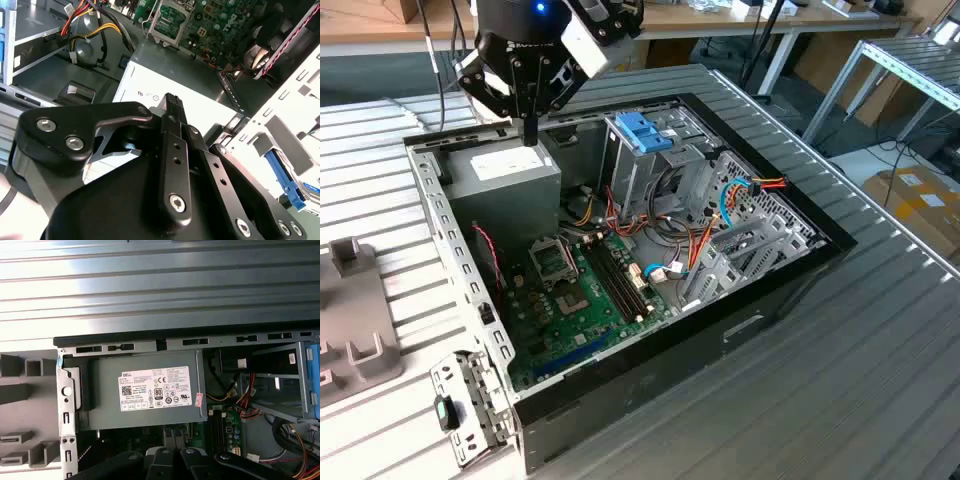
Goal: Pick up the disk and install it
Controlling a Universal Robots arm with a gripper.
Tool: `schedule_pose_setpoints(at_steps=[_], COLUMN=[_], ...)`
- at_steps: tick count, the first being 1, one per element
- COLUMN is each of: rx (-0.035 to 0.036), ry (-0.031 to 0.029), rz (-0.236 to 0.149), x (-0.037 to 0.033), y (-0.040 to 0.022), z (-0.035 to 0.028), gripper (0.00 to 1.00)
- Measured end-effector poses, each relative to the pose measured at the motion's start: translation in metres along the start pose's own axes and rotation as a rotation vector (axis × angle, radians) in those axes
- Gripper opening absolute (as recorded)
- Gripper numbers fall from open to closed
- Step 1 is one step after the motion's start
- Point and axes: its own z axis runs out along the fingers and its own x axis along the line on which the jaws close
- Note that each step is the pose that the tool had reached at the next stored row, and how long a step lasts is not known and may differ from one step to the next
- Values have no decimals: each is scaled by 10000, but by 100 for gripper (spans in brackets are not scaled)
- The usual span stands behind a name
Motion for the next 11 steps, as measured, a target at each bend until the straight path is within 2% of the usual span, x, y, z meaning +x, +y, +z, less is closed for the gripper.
schedule_pose_setpoints(at_steps=[11], rx=[0], ry=[0], rz=[1], x=[36], y=[-3], z=[-1], gripper=[11])
